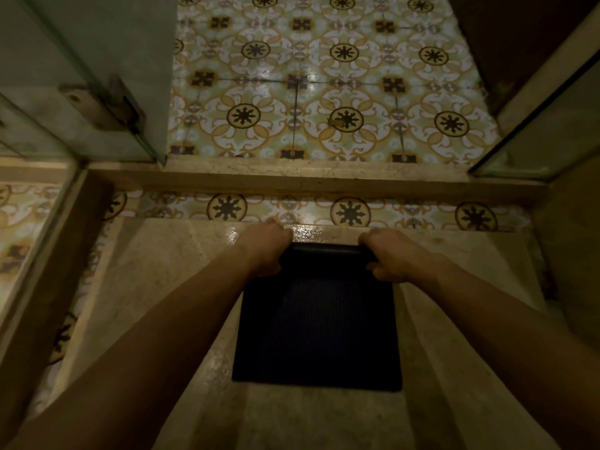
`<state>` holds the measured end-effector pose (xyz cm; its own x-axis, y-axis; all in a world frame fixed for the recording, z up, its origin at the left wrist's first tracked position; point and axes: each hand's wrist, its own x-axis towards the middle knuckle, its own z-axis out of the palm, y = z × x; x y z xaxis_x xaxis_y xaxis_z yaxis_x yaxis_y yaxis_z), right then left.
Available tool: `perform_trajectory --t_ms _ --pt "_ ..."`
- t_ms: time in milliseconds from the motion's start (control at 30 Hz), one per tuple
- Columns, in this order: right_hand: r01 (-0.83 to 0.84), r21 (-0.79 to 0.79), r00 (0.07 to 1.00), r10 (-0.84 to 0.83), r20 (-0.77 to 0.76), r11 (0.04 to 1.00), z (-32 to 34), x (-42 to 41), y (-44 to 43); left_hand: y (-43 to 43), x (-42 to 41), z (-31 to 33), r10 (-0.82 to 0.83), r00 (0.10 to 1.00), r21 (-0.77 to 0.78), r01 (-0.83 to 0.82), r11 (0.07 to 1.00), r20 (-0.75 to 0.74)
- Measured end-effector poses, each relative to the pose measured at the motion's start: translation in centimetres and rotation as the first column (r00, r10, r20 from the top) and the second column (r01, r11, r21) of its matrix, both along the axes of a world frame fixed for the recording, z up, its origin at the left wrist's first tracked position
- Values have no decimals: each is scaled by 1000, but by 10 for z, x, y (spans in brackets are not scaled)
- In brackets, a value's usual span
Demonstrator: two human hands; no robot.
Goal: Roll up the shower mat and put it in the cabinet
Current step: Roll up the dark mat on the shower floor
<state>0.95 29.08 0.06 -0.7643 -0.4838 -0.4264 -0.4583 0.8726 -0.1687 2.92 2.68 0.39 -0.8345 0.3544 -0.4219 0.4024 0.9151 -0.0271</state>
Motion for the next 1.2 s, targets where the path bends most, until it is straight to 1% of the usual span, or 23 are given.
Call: perform_trajectory --t_ms 67,167,233,300,367,467,533,633,733,800,933,1000,1067,1133,1167,1200 --pt "22 -27 997 -24 -77 999 -3 -6 -1 0 -6 -3 39 997 40 -36 999 -63" --pt "33 -24 994 -35 -106 999 -12 -5 -5 0 -6 -12 63 993 66 -56 996 -98" --pt "29 -14 993 -31 -113 999 -13 -4 -6 0 -6 -14 47 989 49 -40 998 -142" --pt "2 25 997 0 -83 1000 -12 -6 -6 0 -8 -14 27 990 32 -22 999 -141" --pt "-15 50 997 19 -71 999 -11 -7 -6 0 -10 -15 36 991 54 -29 998 -132" --pt "-7 41 992 12 -126 999 -8 -7 -8 -1 -9 -15 46 990 110 -31 993 -131" --pt "0 22 987 3 -158 1000 -8 -4 -10 -2 -6 -14 29 991 107 -15 994 -131" --pt "6 -18 988 -9 -153 1000 -10 -1 -10 -3 -8 -10 16 997 87 -10 996 -77" --pt "18 12 995 -17 -101 1000 -8 -7 -8 -4 -12 -4 52 999 87 -52 995 11" --pt "17 29 998 -15 -66 999 -6 -10 -8 -4 -12 -3 69 998 97 -68 993 -3" --pt "55 -3 994 -55 -95 998 -11 -1 -6 4 -6 -6 65 996 125 -57 990 -60" --pt "47 4 993 -47 -107 999 -11 2 -4 4 -5 -6 58 997 126 -51 991 -52" --pt "21 17 994 -19 -104 1000 -10 1 -4 0 -9 -4 78 997 134 -79 988 9" --pt "4 15 997 -3 -77 1000 -8 0 -3 -8 -14 -2 126 987 156 -142 978 104" --pt "-3 21 998 4 -56 1000 -6 -1 -3 -11 -15 -1 143 981 161 -164 973 132" --pt "-5 28 999 6 -38 1000 -5 -2 -2 -14 -15 -2 149 980 163 -169 972 128"
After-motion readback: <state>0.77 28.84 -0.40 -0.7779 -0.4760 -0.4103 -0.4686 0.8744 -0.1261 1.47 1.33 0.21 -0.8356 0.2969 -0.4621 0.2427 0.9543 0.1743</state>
